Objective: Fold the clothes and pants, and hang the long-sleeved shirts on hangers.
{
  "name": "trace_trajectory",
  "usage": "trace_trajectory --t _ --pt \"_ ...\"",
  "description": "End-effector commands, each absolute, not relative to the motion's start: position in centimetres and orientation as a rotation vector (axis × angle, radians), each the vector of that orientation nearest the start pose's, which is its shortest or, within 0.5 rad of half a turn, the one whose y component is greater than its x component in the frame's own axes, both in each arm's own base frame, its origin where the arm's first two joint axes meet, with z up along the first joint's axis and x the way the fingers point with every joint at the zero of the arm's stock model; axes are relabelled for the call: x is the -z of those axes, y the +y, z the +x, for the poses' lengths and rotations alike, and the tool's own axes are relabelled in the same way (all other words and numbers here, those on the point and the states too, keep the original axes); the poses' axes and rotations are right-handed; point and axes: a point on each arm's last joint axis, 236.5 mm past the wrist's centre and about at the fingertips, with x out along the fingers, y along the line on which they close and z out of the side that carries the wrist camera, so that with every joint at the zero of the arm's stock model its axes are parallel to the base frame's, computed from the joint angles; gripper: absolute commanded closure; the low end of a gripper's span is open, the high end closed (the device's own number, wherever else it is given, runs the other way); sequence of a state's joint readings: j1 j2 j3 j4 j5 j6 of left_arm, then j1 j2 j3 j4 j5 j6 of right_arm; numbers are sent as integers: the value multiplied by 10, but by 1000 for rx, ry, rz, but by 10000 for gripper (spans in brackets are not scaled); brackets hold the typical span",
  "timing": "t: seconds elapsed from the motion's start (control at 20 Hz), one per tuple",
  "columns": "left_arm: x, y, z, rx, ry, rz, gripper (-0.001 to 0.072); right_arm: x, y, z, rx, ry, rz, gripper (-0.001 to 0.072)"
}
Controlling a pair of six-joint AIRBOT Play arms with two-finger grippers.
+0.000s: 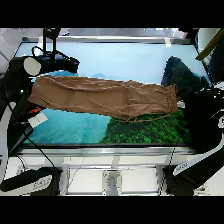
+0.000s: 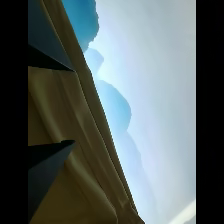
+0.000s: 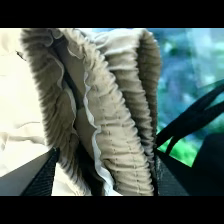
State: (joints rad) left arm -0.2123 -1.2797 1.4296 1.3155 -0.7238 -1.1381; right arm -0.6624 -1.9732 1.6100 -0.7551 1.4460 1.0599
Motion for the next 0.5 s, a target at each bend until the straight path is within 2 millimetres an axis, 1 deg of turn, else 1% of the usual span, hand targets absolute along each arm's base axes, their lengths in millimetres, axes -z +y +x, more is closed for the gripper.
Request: trace_trajectory --t 0.0,0.2,0.45 --pt "-189 -148 490 440 514 233 232 74 -139 445 -322 1209 863 48" --pt "-189 -148 490 440 514 233 232 73 -139 445 -330 1205 856 48" --pt "-189 -148 490 440 514 233 232 67 -136 450 -361 1170 859 49"
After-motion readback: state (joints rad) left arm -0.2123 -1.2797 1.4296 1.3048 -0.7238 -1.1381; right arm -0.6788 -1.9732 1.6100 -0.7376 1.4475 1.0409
